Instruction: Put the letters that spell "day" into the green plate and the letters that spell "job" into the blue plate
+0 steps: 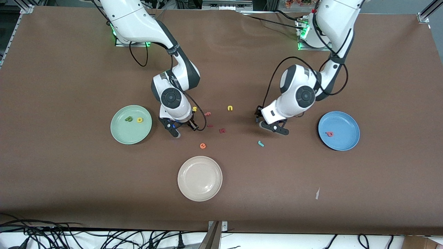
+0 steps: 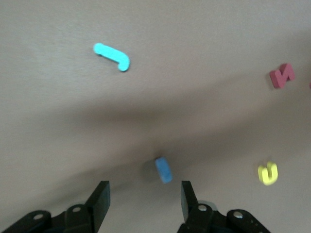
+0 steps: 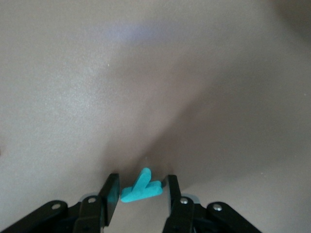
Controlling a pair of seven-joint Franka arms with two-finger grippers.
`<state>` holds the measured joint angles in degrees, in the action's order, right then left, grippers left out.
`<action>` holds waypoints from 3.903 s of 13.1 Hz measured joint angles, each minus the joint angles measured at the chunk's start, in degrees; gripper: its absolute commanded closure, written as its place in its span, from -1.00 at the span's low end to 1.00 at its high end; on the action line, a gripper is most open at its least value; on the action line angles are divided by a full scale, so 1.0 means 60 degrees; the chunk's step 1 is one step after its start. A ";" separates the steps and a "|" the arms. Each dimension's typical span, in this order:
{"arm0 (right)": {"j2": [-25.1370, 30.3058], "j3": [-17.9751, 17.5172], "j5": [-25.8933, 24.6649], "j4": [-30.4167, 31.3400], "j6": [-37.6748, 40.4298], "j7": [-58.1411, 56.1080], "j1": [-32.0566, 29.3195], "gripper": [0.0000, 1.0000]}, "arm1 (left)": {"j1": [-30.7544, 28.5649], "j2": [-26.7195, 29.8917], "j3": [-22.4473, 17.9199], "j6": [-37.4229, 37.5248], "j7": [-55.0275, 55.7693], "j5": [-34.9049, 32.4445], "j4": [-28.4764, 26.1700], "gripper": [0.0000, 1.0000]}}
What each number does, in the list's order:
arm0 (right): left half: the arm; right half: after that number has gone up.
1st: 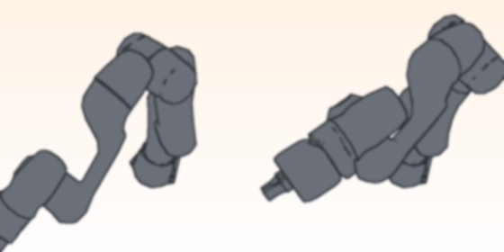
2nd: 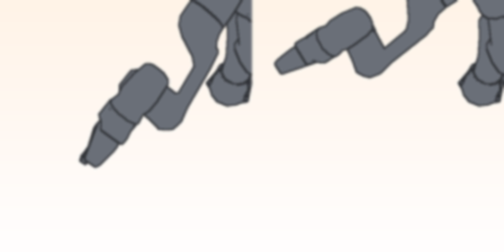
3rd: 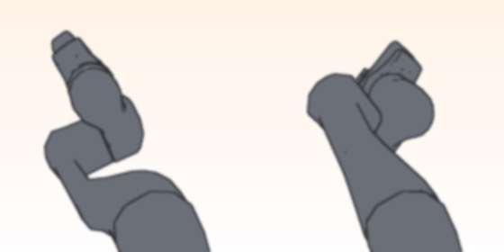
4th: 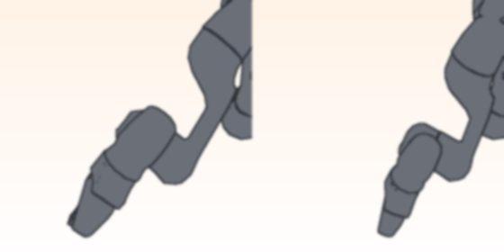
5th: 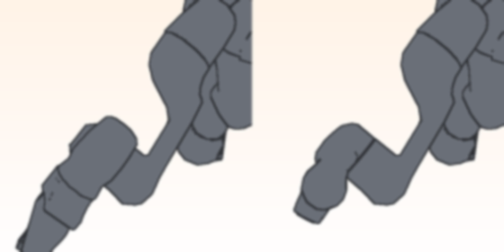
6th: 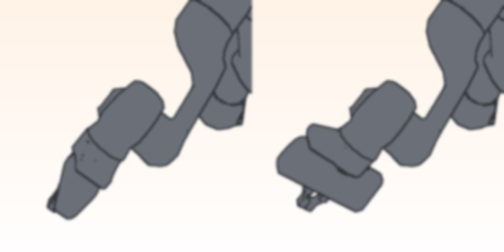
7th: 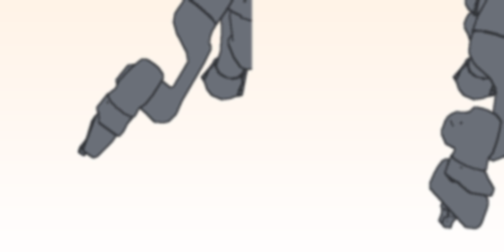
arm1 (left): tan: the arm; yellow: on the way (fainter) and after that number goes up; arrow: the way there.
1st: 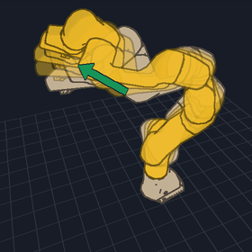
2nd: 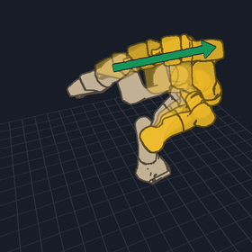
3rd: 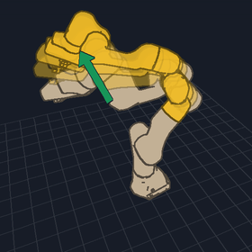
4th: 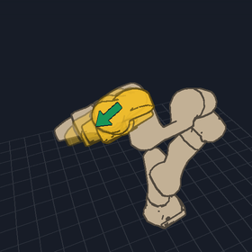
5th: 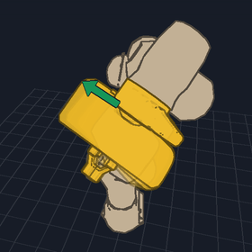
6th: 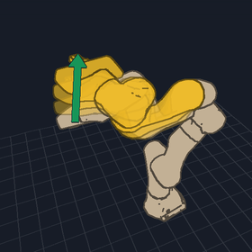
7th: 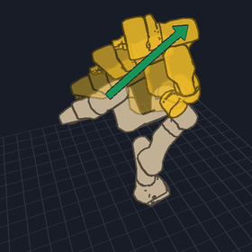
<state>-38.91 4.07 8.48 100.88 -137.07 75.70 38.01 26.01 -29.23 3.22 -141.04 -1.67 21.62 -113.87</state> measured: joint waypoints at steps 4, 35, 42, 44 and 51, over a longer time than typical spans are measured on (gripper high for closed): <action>0.0001 0.0001 0.0000 -0.0017 0.0001 0.0006 0.0041 0.70 | 0.0310 -0.0386 -0.0005 -0.0384 0.0413 0.0000 0.0006 -0.18; 0.1628 0.3137 0.0071 -0.0027 0.3385 -0.7456 -0.0350 -1.00 | -0.3818 0.0857 -0.1273 0.1933 -0.3782 -0.2928 -0.0307 -0.11; 0.3663 0.4059 0.0055 -0.2101 0.7609 -1.0448 -0.0423 -1.00 | -0.3133 0.0862 -0.0778 0.1860 -0.3746 -0.1209 -0.0224 -0.19; 0.3774 0.4317 0.0049 -0.3134 0.8903 -1.0716 -0.0432 -1.00 | -0.2324 0.0848 -0.0754 0.1389 -0.3672 0.0230 -0.0162 -0.18; 0.3692 0.3826 -0.0007 -0.3738 0.8284 -1.1173 -0.1317 -1.00 | -0.0184 -0.0166 -0.0737 0.0340 -0.0775 0.1548 0.1359 -0.16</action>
<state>-16.76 27.03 8.44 78.46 -87.37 8.66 30.11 24.90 -30.22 -1.21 -139.00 -6.32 30.90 -105.71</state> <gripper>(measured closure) 0.000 0.419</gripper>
